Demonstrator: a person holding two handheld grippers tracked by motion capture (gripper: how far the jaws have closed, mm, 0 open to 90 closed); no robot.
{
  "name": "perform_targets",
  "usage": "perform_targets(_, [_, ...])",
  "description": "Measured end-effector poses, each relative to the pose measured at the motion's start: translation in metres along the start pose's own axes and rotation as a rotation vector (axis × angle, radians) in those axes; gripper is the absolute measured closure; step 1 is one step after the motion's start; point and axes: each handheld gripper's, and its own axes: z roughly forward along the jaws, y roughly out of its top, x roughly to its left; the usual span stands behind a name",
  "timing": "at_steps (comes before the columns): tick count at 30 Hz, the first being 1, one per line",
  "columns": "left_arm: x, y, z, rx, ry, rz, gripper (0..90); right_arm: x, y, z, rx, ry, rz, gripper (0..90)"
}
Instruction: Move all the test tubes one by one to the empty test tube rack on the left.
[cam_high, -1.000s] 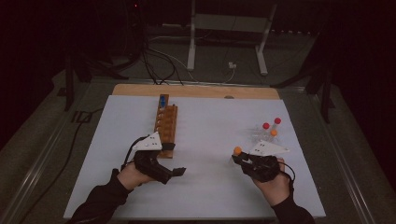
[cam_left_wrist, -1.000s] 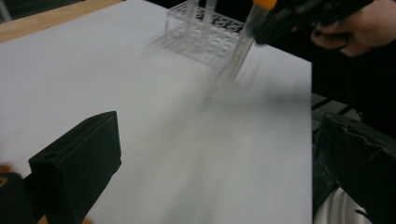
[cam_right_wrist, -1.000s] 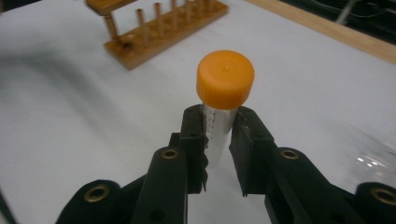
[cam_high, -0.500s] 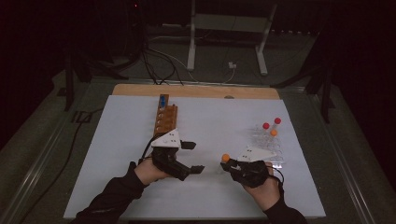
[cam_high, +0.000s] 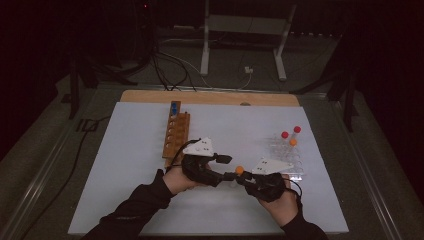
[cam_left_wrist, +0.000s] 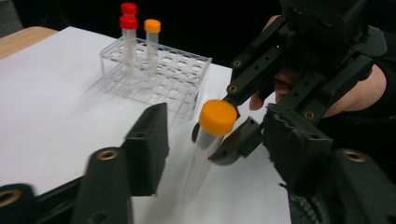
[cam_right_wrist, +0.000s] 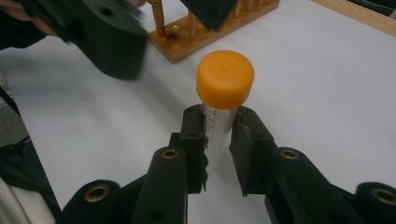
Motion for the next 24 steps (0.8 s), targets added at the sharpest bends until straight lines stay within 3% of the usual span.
perform_targets(14, [0.003,0.003,0.018,0.032,-0.015,0.024,69.3,-0.001,0.000,0.000,0.003,-0.002,0.000,75.3])
perform_targets(24, [0.003,0.006,0.016,0.033,-0.004,0.046,71.2,-0.003,0.000,-0.001,-0.017,0.016,0.020,75.0])
